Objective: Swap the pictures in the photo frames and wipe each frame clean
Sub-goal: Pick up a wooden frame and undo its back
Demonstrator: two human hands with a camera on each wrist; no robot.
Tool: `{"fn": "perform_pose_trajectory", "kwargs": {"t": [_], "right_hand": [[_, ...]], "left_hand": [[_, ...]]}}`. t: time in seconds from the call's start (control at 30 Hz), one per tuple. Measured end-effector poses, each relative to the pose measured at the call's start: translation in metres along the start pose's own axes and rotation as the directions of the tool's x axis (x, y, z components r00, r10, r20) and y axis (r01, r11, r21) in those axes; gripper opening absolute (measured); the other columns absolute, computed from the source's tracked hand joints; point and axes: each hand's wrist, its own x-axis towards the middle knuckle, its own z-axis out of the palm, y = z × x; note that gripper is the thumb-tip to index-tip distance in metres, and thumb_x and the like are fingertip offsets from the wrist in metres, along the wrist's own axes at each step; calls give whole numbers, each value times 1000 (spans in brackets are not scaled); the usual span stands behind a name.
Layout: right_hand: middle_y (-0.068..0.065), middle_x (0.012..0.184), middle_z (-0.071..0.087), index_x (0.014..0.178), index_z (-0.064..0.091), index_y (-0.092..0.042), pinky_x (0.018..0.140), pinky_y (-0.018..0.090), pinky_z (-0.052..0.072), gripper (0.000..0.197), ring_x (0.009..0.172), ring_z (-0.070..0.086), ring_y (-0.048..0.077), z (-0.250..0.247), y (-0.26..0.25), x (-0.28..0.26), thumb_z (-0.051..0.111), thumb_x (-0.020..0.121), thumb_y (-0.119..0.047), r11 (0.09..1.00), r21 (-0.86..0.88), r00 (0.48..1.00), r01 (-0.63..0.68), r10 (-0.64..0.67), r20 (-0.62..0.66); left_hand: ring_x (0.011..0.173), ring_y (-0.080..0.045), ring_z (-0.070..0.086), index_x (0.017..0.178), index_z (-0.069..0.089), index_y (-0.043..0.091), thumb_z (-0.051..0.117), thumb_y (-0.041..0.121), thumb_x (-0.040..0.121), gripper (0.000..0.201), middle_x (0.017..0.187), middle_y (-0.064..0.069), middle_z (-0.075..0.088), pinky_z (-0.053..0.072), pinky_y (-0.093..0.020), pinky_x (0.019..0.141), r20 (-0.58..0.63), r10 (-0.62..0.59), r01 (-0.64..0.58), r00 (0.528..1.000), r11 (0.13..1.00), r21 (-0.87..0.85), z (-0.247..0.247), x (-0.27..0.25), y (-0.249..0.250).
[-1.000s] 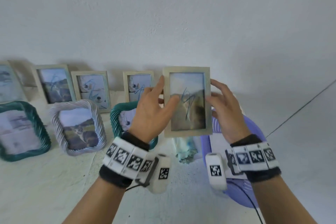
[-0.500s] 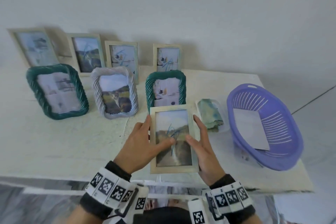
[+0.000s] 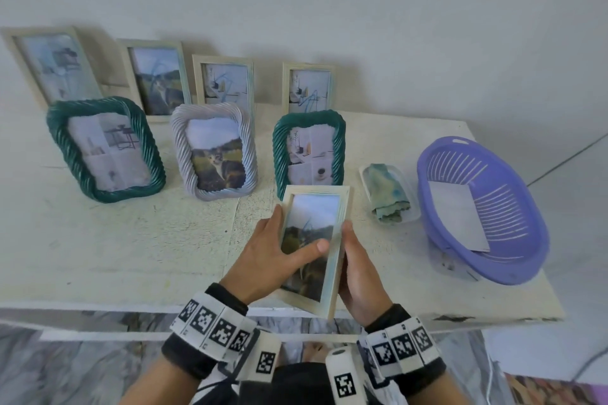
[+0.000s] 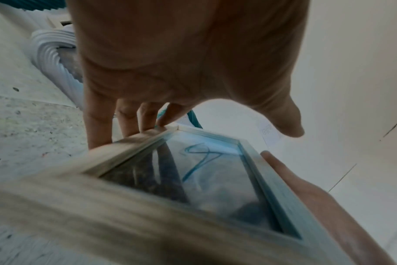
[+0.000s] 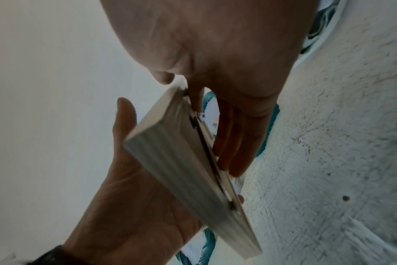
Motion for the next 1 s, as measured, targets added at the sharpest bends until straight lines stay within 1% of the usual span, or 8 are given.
{"fn": "perform_pose_trajectory", "kwargs": {"t": [0.2, 0.33, 0.4, 0.47, 0.6, 0.7, 0.83, 1.0], "right_hand": [[3, 129, 63, 131, 54, -33, 95, 54, 48, 54, 115, 62, 32, 2, -3, 6, 30, 90, -59, 986, 123, 993, -115, 111, 38], [10, 128, 62, 126, 54, -41, 83, 55, 53, 42, 106, 61, 40, 5, -1, 8, 34, 94, -60, 979, 159, 991, -131, 124, 53], [16, 120, 65, 127, 55, -33, 73, 48, 57, 48, 92, 60, 38, 4, 1, 10, 41, 90, -61, 961, 222, 986, -167, 161, 44], [15, 103, 67, 125, 57, -25, 63, 41, 56, 52, 79, 60, 30, 0, 2, 12, 44, 88, -59, 957, 240, 986, -163, 164, 15], [9, 100, 69, 118, 64, -24, 68, 31, 50, 49, 80, 62, 18, -11, 5, 12, 40, 91, -58, 993, -99, 987, -66, 50, -151], [-2, 103, 69, 112, 68, -28, 80, 30, 49, 38, 89, 63, 10, -23, 9, 13, 38, 100, -47, 948, -314, 977, -58, -11, -215], [-9, 107, 68, 112, 66, -28, 94, 35, 50, 31, 102, 62, 6, -32, 18, 17, 42, 100, -43, 801, -598, 981, -29, -93, -172], [-2, 103, 64, 108, 67, -19, 76, 5, 41, 20, 90, 58, 3, -30, 28, 18, 50, 99, -24, 541, -836, 968, 95, -248, -50]], "left_hand": [[129, -7, 41, 153, 18, 31, 59, 94, 46, 131, 139, 11, 42, 35, -29, 107, 64, 4, 4, 998, 992, -127, -2, -8, 2], [106, 25, 48, 118, 42, 56, 65, 77, 52, 73, 107, 44, 56, 38, -4, 87, 110, 34, 1, 993, 951, -308, -4, -15, 5], [117, 13, 49, 134, 41, 45, 67, 78, 54, 91, 124, 32, 54, 40, -19, 102, 140, 43, 15, 989, 920, -392, -4, -13, -3], [123, -6, 54, 141, 43, 30, 70, 82, 52, 107, 136, 12, 56, 46, -39, 104, 142, 40, 36, 989, 865, -500, -4, -12, -15], [103, -11, 66, 122, 55, 27, 79, 69, 50, 86, 117, 0, 65, 56, -32, 78, 22, -51, 54, 998, 800, -598, -11, -12, -28], [77, -16, 65, 111, 59, 17, 81, 44, 72, 53, 88, -6, 69, 54, -31, 58, -50, -81, 31, 995, 771, -636, -12, -12, -41], [70, -18, 69, 107, 61, 10, 64, 17, 91, 18, 85, -15, 69, 59, -36, 56, -134, -130, 43, 982, 858, -512, -7, -6, -57], [78, -16, 67, 103, 69, 17, 63, 22, 93, 12, 91, -5, 69, 60, -36, 56, -280, -41, -3, 959, 988, -153, 3, 3, -74]]}}
